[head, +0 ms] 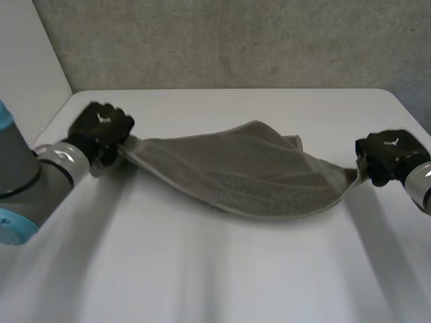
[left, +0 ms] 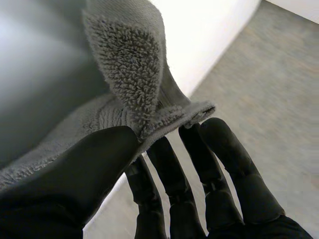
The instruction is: Fold the towel.
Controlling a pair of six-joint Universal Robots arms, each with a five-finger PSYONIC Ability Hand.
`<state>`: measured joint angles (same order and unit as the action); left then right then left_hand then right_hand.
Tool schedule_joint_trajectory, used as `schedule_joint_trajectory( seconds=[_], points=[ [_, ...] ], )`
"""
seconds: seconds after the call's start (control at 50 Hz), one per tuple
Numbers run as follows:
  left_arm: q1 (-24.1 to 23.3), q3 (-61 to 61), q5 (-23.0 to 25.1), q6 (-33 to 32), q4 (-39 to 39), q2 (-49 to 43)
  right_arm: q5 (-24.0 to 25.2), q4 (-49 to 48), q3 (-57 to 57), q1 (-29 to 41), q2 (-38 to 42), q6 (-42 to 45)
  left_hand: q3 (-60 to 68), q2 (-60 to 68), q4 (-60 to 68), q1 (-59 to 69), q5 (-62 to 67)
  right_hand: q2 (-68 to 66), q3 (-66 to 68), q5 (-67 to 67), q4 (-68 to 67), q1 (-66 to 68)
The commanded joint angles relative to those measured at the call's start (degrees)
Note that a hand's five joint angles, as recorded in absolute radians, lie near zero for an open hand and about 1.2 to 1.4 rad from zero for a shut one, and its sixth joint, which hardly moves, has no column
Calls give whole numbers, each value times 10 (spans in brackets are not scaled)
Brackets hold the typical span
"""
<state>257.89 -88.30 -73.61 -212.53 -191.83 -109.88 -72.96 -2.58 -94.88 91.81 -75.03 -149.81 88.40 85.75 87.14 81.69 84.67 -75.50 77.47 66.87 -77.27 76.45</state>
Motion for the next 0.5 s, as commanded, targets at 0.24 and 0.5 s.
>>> schedule_joint_trajectory(
  seconds=[0.24, 0.5],
  points=[
    [6, 61, 2, 169, 70, 186, 77, 164, 230, -13, -177, -111, -84, -58, -71, -17, -147, -45, 25, 31, -27, 36],
    [-3, 89, -1, 154, 142, 4, 61, 194, 294, 48, 19, -56, -84, -58, -71, -17, -147, -45, 25, 31, -27, 36]
  ],
)
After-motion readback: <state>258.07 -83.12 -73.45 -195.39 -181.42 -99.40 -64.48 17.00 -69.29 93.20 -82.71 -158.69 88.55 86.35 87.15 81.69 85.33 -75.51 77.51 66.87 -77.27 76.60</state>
